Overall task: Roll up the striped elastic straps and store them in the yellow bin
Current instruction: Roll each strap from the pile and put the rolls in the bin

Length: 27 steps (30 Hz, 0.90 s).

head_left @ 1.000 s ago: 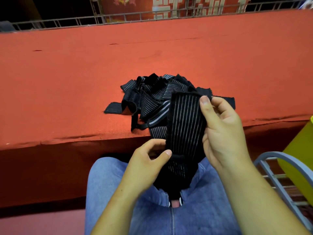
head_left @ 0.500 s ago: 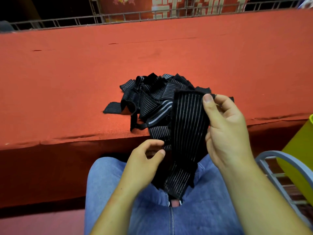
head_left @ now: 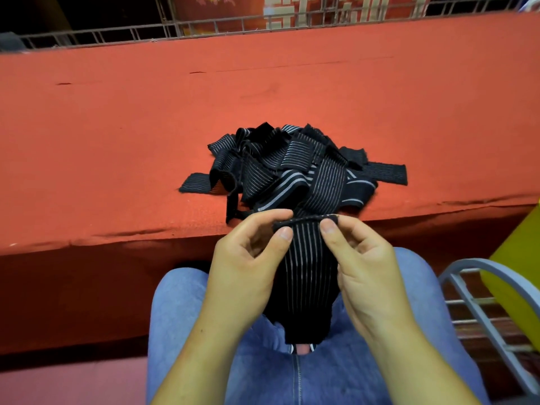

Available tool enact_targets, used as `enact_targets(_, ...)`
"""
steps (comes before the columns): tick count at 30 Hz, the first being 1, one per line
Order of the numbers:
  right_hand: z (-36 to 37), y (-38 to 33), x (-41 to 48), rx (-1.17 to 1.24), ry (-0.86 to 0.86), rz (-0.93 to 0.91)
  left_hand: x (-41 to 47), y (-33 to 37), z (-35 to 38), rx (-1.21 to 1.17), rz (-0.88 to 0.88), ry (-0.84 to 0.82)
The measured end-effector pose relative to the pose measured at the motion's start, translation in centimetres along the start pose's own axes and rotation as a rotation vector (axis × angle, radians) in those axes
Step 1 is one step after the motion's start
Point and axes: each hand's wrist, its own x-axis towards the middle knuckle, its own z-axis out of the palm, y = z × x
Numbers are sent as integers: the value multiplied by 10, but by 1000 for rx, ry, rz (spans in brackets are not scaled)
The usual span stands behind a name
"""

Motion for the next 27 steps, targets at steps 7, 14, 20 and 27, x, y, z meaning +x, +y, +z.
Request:
enact_targets(7, -4, 7, -9, -82, -119, 96, -1, -7, -3, -40, -16, 119)
enact_targets(14, -5, 4, -10, -97, -47, 135, -3, -9, 1, -111, -61, 15)
enact_targets(20, -5, 8, -9, -120, -62, 210, -4, -10, 0, -54, 8, 18)
enact_targets(27, -5, -3, -8, 108, -137, 237, -4, -11, 0, -61, -84, -50)
